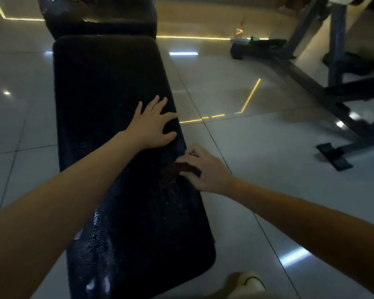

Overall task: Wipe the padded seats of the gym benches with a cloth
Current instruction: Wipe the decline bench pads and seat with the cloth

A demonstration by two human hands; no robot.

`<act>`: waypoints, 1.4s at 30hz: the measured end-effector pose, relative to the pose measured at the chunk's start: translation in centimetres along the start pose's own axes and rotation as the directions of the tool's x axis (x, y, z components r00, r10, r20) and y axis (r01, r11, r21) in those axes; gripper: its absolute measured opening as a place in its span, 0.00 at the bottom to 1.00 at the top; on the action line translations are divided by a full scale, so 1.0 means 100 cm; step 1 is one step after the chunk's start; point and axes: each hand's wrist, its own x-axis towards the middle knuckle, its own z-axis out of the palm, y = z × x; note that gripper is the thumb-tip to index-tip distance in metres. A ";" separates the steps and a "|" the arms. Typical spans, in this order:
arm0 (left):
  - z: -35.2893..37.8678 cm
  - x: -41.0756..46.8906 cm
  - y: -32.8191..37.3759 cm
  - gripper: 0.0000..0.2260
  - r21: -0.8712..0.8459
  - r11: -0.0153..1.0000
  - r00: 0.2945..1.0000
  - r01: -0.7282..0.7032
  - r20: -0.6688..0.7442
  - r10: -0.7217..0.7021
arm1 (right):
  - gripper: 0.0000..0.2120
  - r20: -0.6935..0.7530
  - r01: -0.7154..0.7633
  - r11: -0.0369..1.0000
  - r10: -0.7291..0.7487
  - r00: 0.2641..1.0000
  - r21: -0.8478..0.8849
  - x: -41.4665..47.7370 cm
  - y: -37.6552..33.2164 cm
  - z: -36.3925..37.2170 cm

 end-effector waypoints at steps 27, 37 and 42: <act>0.004 -0.055 -0.003 0.23 0.054 0.963 0.958 -0.263 0.132 0.254 | 0.17 -0.017 -0.286 0.938 0.288 0.957 -0.194 0.022 -0.033 0.005; 0.019 -0.101 -0.011 0.25 0.082 0.989 0.990 -0.122 0.075 0.115 | 0.14 -0.142 -0.316 0.940 0.298 0.944 -0.131 -0.016 -0.044 0.021; 0.016 -0.096 0.000 0.26 0.111 0.991 0.984 -0.076 0.168 0.056 | 0.11 -0.123 -0.219 0.968 0.204 0.971 -0.125 -0.090 -0.063 0.026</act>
